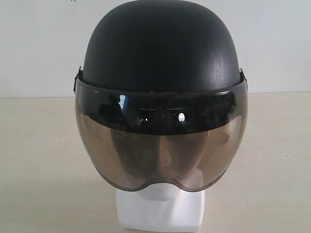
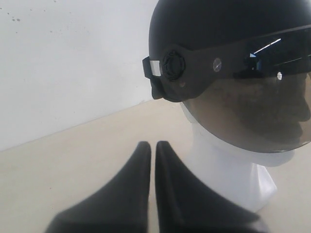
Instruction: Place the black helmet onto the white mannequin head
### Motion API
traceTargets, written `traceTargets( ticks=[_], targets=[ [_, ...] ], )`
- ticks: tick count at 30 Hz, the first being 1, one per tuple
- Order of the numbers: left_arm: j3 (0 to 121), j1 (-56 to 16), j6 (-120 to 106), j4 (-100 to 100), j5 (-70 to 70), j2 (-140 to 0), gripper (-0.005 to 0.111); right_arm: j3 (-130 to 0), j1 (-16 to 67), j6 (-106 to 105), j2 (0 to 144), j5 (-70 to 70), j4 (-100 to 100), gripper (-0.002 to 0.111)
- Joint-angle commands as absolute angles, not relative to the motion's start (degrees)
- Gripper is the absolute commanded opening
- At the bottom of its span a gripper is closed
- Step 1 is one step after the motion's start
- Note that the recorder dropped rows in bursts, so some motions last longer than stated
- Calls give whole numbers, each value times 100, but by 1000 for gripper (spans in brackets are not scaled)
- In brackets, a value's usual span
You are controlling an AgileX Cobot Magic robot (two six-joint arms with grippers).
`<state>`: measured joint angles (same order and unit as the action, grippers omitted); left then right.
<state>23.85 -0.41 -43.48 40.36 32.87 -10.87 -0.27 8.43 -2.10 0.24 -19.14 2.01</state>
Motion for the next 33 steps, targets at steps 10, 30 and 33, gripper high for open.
traceTargets(
  ticks=[10,30,33],
  targets=[
    [2365,-55,-4302,4091,3264,-1065,4,0,416,-440,0,-1908,224,0],
    [2365,-55,-4302,4091,3275,-1065,4,0,-219,-54,0,-1908,180,0],
    [2365,-55,-4302,4091,3275,-1065,4,0,-219,-44,0,-1908,179,0]
  ],
)
